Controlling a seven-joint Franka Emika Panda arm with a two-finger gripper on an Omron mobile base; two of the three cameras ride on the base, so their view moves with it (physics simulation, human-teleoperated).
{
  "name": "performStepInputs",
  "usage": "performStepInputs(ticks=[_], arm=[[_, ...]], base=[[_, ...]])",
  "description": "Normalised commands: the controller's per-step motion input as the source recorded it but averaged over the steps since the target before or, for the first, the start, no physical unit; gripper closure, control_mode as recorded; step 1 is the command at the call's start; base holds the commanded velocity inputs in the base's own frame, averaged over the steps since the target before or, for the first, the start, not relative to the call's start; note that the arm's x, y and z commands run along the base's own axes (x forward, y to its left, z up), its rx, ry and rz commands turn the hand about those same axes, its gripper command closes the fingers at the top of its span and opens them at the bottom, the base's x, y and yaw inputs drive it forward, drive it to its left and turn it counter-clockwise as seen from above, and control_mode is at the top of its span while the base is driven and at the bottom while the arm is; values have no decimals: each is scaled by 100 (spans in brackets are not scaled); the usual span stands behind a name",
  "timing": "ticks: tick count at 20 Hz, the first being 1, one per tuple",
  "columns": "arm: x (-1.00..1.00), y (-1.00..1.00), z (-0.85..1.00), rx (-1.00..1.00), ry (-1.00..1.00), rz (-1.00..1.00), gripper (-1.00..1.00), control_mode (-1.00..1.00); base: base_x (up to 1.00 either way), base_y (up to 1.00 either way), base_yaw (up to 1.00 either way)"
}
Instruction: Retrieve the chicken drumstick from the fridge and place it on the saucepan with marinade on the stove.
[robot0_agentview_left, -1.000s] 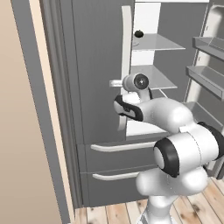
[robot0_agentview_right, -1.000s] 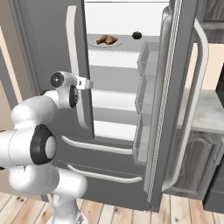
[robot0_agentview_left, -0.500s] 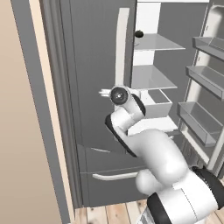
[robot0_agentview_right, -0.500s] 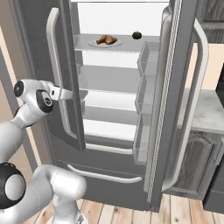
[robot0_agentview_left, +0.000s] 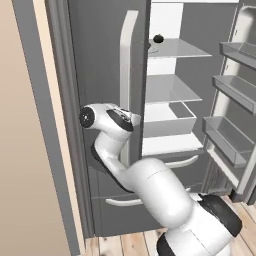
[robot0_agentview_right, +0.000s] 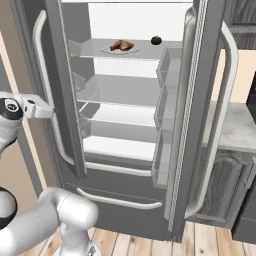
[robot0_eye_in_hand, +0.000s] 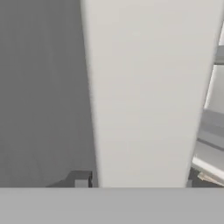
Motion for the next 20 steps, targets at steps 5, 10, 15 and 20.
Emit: performStepInputs(ticks=[5, 10, 15, 20], arm=[[-36, 7, 0, 0, 4, -18, -100, -100], [-2, 40, 0, 0, 12, -11, -100, -100], [-13, 33, 4, 0, 10, 0, -100, -100], [-95, -31, 16, 16, -1, -1, -100, -100]], base=[[0, 0, 0], [0, 0, 0], [0, 0, 0], [0, 0, 0]])
